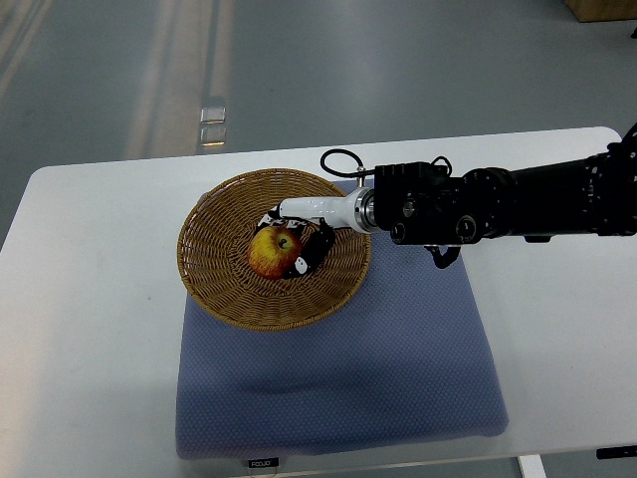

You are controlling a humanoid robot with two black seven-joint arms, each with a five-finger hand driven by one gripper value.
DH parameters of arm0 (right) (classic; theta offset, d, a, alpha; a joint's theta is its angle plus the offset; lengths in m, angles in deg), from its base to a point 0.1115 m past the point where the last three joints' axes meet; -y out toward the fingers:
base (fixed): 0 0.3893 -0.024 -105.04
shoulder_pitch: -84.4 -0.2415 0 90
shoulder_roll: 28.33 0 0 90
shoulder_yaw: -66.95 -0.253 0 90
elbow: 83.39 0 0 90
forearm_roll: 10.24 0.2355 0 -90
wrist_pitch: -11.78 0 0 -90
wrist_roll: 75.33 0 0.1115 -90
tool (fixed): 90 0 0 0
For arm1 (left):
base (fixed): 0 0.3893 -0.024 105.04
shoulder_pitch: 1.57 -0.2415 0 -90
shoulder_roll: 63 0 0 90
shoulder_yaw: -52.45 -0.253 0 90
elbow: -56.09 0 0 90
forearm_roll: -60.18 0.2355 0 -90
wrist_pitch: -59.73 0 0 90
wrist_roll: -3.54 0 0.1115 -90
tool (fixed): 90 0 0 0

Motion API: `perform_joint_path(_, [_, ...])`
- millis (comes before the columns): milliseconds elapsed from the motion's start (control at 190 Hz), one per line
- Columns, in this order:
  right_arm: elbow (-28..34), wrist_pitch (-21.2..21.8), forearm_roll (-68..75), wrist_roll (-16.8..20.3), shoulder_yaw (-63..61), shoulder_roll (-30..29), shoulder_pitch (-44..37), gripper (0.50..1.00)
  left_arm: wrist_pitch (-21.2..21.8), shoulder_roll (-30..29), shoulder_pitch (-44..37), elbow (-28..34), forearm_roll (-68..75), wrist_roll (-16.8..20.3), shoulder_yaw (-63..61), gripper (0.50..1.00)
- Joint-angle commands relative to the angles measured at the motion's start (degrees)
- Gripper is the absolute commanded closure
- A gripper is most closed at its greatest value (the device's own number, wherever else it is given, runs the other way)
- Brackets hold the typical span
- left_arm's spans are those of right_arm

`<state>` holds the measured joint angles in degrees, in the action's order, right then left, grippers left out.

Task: Place red apple in basket with right hand
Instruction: 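Open the right hand fingers to release the apple in the basket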

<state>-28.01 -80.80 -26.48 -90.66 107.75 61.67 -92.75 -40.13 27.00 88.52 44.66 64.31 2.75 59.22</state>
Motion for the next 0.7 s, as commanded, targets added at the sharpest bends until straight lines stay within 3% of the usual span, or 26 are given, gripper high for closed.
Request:
perform_joint_path(0, [-0.2, 0.1, 0.1, -0.1, -1.1, 0.0, 0.0, 0.589, 0.0, 0.0, 0.0, 0.0, 0.0, 0.0, 0.0, 0.5])
perform_joint_path(493, [-0.4, 1.3, 1.1, 0.0, -2.8, 0.0, -2.5, 0.576, 0.0, 0.0, 0.0, 0.0, 0.0, 0.0, 0.0, 0.5])
perform_joint_path(619, [-0.5, 3.8, 1.7, 0.0, -3.0, 0.0, -5.7, 0.576, 0.0, 0.0, 0.0, 0.0, 0.0, 0.0, 0.0, 0.5])
perform_joint_path(625, [-0.7, 6.4, 2.7, 0.0, -4.3, 0.0, -7.7, 0.576, 0.0, 0.0, 0.0, 0.0, 0.0, 0.0, 0.0, 0.5])
perform_joint_path(693, [-1.3, 9.3, 4.4, 0.3, -6.7, 0.0, -8.7, 0.576, 0.0, 0.0, 0.0, 0.0, 0.0, 0.0, 0.0, 0.5])
